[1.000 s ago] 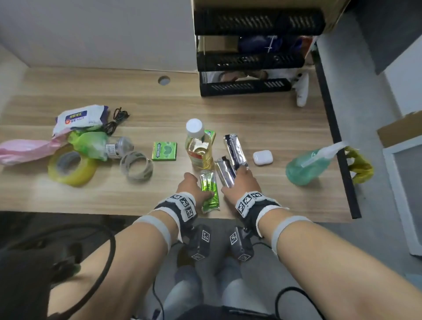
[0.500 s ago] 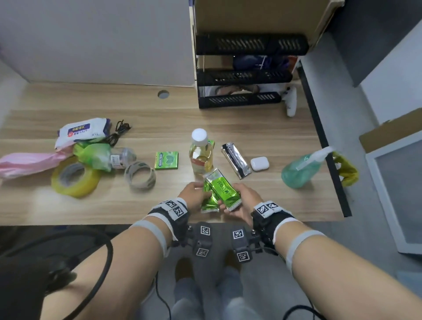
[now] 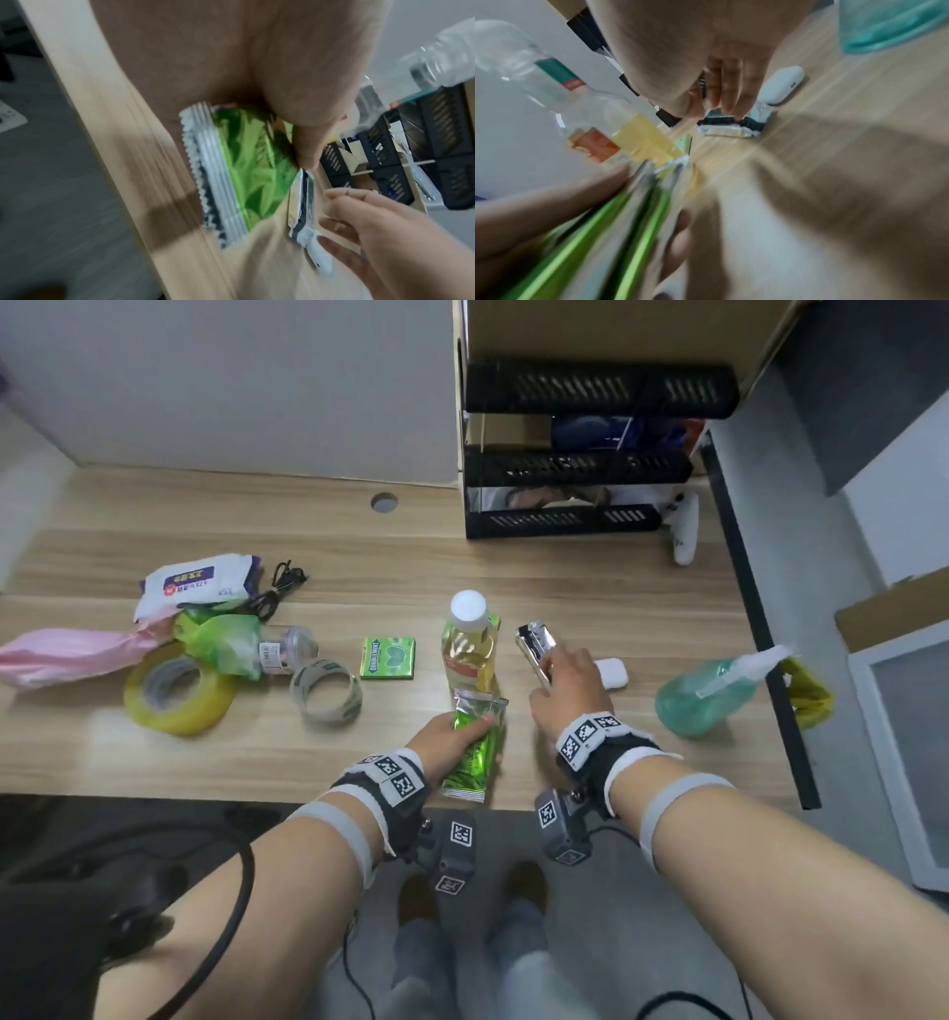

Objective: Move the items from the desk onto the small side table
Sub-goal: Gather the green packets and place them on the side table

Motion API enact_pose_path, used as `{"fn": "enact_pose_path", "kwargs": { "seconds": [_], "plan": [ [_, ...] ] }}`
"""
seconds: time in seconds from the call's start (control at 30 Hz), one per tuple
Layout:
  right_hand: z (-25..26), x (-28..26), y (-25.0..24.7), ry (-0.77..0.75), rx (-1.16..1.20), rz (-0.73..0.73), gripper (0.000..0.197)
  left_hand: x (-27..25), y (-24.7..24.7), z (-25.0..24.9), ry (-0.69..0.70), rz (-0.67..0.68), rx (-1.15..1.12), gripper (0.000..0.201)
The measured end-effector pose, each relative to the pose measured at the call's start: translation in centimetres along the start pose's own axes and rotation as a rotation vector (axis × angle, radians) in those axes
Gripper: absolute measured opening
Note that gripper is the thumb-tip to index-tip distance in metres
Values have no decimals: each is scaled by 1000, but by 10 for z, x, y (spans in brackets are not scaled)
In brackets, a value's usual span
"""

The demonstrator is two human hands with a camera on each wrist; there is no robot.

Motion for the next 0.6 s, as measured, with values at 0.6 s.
{"fn": "enact_pose_path", "kwargs": {
  "seconds": [0.6],
  "plan": [
    [0, -9, 27, 334, 374, 317, 27, -10, -75, 1, 40, -170, -236, 25]
  ]
}}
Point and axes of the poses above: each hand's wrist, its own x-axis towards the middle knuckle, its own y-axis out of the palm, z = x × y, the point moved 5 cm from there along x, towards the middle knuckle, and after that the axes turned 1 degree about -y, right-handed, at the moved point
